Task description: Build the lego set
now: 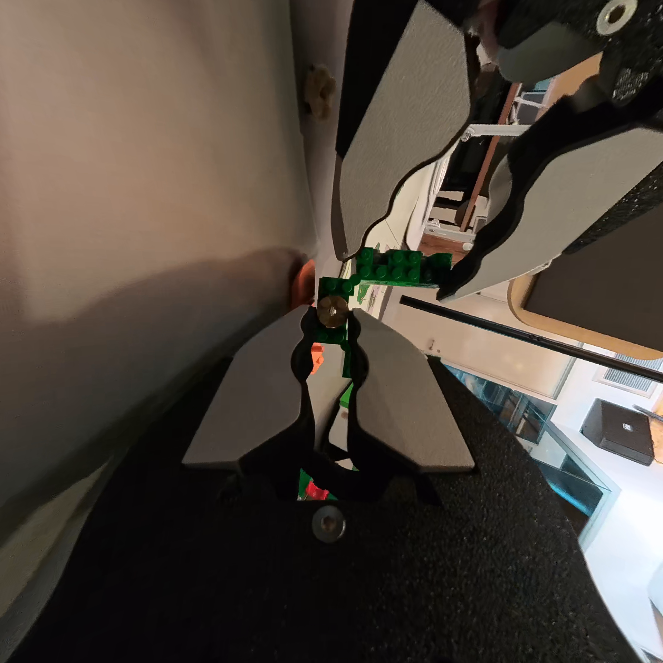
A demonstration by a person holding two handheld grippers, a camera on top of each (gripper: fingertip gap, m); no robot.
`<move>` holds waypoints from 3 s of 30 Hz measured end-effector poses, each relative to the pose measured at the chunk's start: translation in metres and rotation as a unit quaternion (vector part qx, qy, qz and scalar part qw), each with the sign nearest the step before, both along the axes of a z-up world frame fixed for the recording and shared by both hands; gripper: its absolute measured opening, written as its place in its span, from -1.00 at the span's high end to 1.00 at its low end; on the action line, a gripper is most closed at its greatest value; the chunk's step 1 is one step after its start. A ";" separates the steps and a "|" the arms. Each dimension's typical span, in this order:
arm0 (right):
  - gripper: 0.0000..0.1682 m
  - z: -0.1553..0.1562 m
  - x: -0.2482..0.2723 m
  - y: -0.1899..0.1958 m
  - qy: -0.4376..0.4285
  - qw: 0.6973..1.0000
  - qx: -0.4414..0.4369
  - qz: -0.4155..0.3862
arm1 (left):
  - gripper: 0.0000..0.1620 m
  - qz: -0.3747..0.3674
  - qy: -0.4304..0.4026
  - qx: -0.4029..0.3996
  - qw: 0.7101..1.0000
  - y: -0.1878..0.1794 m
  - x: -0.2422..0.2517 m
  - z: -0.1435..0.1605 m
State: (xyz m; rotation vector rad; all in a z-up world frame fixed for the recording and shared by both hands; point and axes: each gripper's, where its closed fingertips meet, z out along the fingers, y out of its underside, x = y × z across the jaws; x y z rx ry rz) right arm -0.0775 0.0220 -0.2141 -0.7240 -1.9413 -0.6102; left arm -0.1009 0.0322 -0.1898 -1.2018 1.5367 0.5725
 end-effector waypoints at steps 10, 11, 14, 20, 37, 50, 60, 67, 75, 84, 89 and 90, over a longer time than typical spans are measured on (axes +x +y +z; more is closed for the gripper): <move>0.81 0.001 0.004 0.001 -0.007 0.998 0.061 0.006 | 0.33 0.002 0.016 0.012 1.000 -0.002 0.005 -0.001; 0.81 0.002 0.004 0.002 -0.005 0.997 0.078 0.010 | 0.33 0.003 0.016 0.014 1.000 -0.002 0.005 0.000; 0.81 0.005 0.006 0.002 0.001 0.996 0.093 0.010 | 0.34 0.009 0.007 0.012 1.000 -0.002 0.004 0.002; 0.81 0.008 0.008 0.002 0.004 0.995 0.097 0.008 | 0.34 0.015 -0.010 0.014 1.000 -0.003 0.002 0.008; 0.81 0.031 0.018 -0.056 0.042 0.986 0.119 0.107 | 0.33 -0.012 -0.242 -0.263 0.934 -0.080 0.008 0.012; 0.81 0.025 0.018 -0.081 0.036 0.993 0.033 0.111 | 0.33 0.000 -0.318 -0.442 0.839 -0.133 0.013 0.010; 0.81 0.009 0.005 -0.091 -0.033 0.983 0.084 0.157 | 0.33 0.036 -0.342 -0.444 0.828 -0.138 0.003 0.004; 0.81 -0.001 0.005 -0.096 -0.066 0.971 0.109 0.200 | 0.33 0.057 -0.345 -0.435 0.830 -0.132 -0.005 0.005; 0.79 0.002 0.009 -0.104 -0.046 0.977 0.048 0.205 | 0.33 0.073 -0.347 -0.435 0.828 -0.130 -0.013 0.002; 0.71 0.029 0.010 -0.095 0.058 0.944 -0.317 0.064 | 0.33 0.113 -0.337 -0.408 0.841 -0.140 -0.043 0.002; 0.60 0.028 -0.025 -0.082 0.020 0.835 -0.532 -0.140 | 0.33 0.143 -0.335 -0.389 0.846 -0.143 -0.056 0.001; 0.57 0.025 -0.031 -0.087 -0.007 0.811 -0.563 -0.158 | 0.33 0.152 -0.330 -0.384 0.849 -0.144 -0.059 -0.001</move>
